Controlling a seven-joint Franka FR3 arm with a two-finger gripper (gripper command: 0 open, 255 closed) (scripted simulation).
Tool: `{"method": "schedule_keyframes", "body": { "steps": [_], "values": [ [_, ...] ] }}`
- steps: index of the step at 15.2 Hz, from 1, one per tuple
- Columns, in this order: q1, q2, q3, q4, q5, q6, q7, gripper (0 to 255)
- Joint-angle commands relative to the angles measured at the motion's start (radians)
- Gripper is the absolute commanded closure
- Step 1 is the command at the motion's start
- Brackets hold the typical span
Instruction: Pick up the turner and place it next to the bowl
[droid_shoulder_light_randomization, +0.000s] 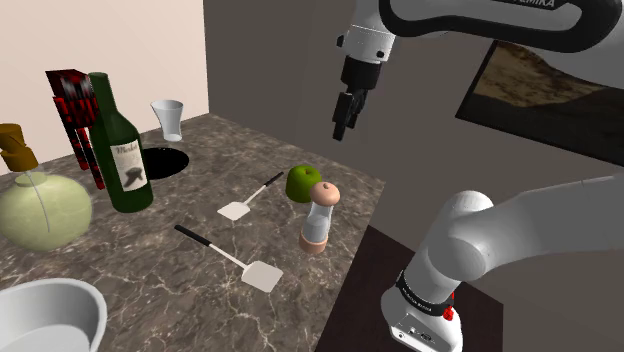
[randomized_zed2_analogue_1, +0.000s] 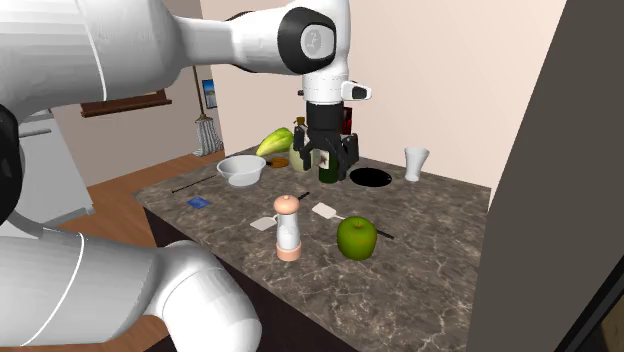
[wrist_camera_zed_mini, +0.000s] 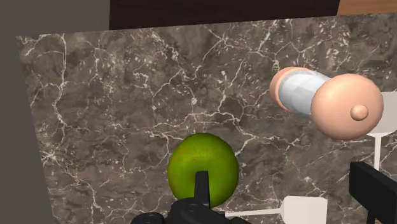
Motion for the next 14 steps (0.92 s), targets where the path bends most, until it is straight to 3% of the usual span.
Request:
{"method": "schedule_keyframes", "body": {
  "steps": [1, 14],
  "values": [
    [0.000, 0.000, 0.000, 0.000, 0.000, 0.000, 0.000, 0],
    [0.174, 0.403, -0.152, 0.012, -0.117, 0.373, -0.754, 0]
  ]
}}
